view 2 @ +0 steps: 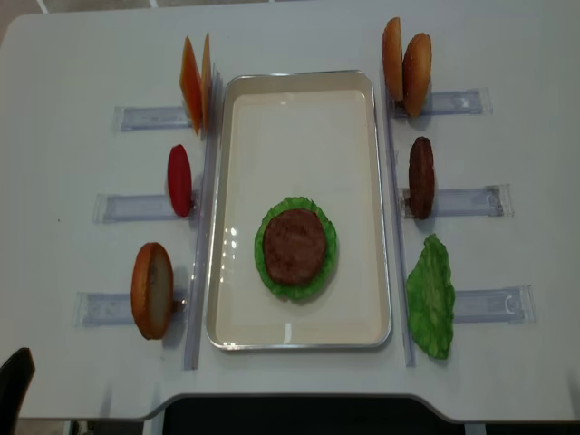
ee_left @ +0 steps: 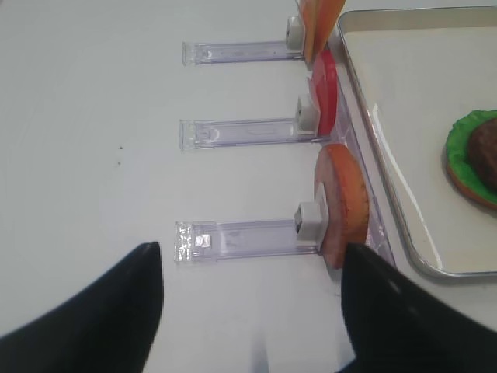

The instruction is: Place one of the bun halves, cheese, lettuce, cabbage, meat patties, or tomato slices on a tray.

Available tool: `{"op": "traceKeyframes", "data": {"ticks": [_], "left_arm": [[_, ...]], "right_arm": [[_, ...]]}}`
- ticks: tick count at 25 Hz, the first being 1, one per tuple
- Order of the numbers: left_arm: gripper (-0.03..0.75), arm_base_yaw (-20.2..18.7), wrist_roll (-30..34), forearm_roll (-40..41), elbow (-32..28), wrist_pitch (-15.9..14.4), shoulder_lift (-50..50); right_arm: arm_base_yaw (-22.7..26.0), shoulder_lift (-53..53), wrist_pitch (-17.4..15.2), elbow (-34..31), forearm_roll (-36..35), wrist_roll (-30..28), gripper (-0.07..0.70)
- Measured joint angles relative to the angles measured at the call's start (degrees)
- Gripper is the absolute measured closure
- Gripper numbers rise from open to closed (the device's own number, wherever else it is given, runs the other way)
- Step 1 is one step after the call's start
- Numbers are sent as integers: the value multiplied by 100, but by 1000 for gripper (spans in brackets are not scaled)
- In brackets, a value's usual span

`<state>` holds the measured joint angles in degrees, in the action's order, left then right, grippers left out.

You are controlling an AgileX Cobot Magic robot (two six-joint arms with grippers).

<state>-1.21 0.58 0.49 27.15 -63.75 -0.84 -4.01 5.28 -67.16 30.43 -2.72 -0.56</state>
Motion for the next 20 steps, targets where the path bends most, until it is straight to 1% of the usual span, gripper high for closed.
{"op": "traceKeyframes", "data": {"ticks": [4,8,10,20], "left_arm": [[191,0,0,0,0,0,0],[225,0,0,0,0,0,0],[248,0,0,0,0,0,0],[327,0,0,0,0,0,0]], "right_arm": [[0,-549,98,-5,0,-61,181],[0,-573,97,-41,0,-107,192],[0,-573,151,-88,0,-145,195],[0,-573,192,-140,0,-186,196]]}}
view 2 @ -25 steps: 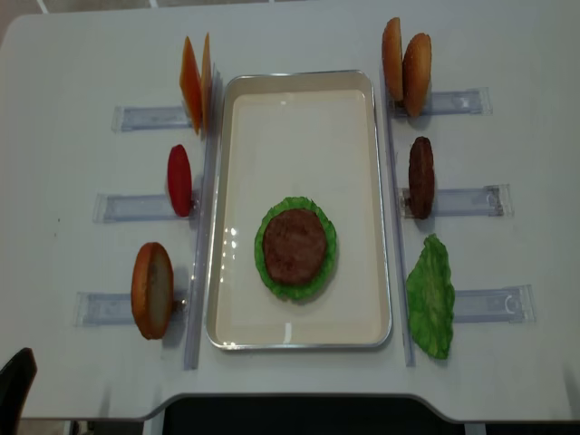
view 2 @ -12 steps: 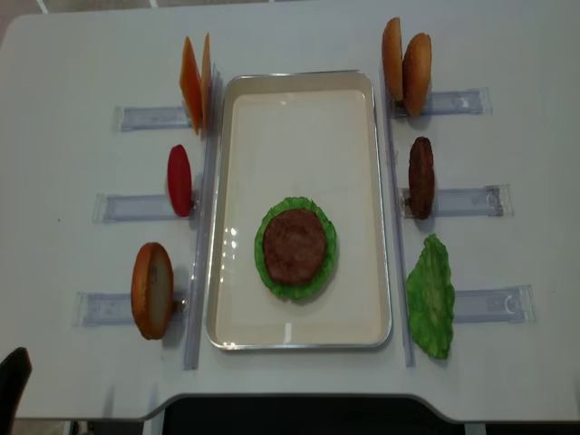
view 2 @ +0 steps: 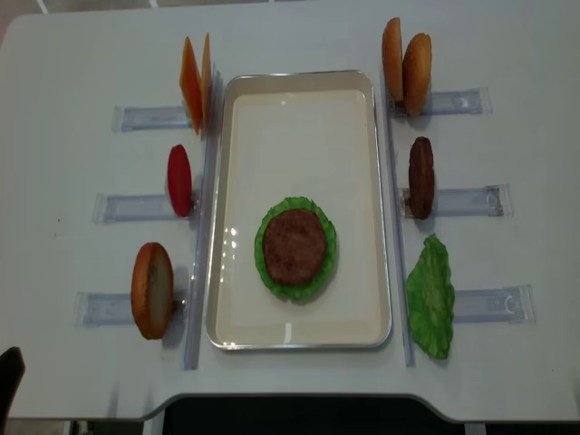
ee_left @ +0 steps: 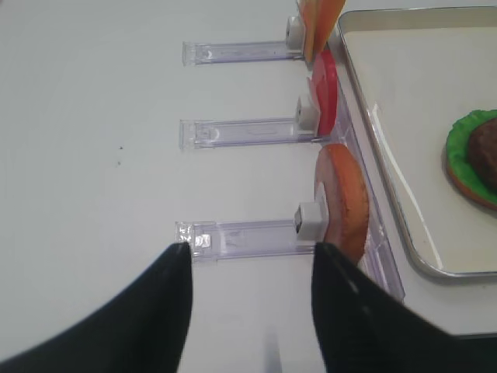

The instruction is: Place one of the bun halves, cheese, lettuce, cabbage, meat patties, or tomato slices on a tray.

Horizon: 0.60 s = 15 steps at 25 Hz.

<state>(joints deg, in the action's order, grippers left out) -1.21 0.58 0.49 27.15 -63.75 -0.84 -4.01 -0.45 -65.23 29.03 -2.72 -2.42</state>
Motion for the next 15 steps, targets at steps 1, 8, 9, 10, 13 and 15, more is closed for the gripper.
{"op": "traceKeyframes", "data": {"ticks": [1,8,9,10,13,15], "left_arm": [[333,0,0,0,0,0,0],[371,0,0,0,0,0,0],[374,0,0,0,0,0,0],[375,0,0,0,0,0,0],[377,0,0,0,0,0,0],[377,0,0,0,0,0,0]], "right_arm": [[0,0,6,0,0,0,196],[5,0,11,0,0,0,197],[19,0,11,0,0,0,197],[65,0,11,0,0,0,197],[252,-1,11,0,0,0,197],[275,-1,11,0,0,0,197]]}}
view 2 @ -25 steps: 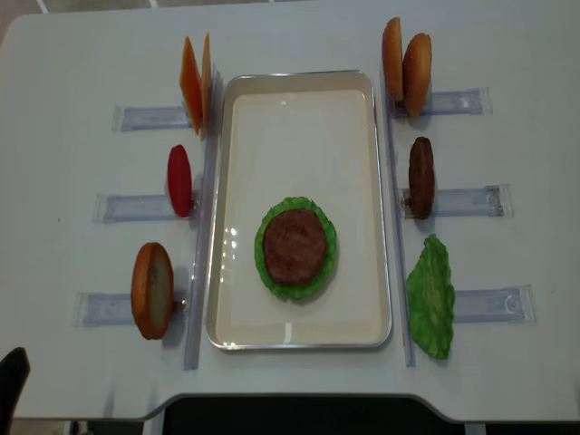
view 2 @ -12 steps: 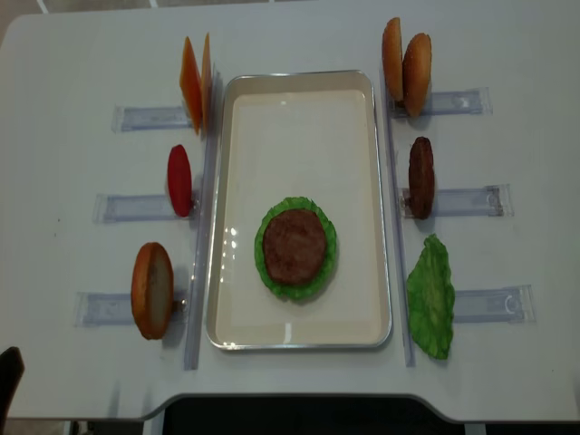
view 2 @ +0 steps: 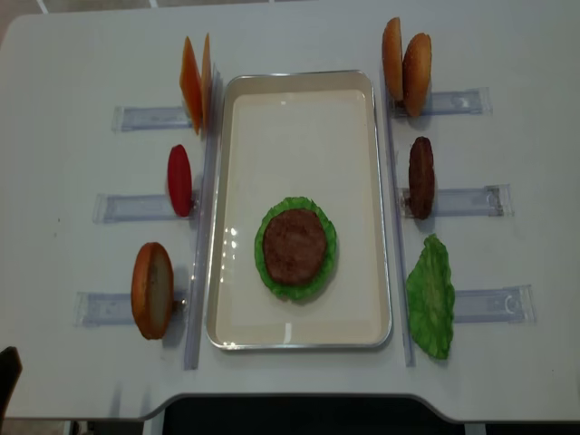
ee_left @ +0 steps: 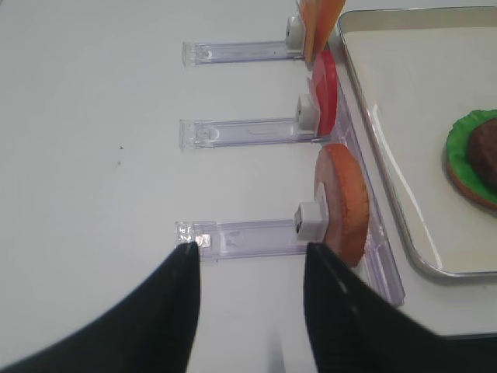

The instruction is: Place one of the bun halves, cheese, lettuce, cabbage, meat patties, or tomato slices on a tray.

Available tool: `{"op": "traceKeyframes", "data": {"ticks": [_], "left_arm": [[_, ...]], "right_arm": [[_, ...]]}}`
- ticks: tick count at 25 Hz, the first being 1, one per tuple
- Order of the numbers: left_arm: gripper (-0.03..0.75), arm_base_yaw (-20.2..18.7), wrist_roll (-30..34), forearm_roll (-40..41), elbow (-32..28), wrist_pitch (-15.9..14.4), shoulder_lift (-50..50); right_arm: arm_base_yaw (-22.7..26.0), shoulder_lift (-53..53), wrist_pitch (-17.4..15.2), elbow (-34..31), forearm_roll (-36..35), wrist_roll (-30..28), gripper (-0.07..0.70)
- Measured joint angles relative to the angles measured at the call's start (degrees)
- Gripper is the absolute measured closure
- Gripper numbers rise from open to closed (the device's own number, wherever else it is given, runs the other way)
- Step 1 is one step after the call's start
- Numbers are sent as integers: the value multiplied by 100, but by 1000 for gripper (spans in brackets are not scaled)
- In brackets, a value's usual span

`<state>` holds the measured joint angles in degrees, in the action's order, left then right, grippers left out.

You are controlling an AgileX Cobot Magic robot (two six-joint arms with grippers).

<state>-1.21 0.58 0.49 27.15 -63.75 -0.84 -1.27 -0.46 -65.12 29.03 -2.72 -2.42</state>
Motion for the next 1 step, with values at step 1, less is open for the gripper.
{"op": "traceKeyframes", "data": {"ticks": [1], "left_arm": [[377,0,0,0,0,0,0]], "right_arm": [[0,0,0,0,0,0,197]]}}
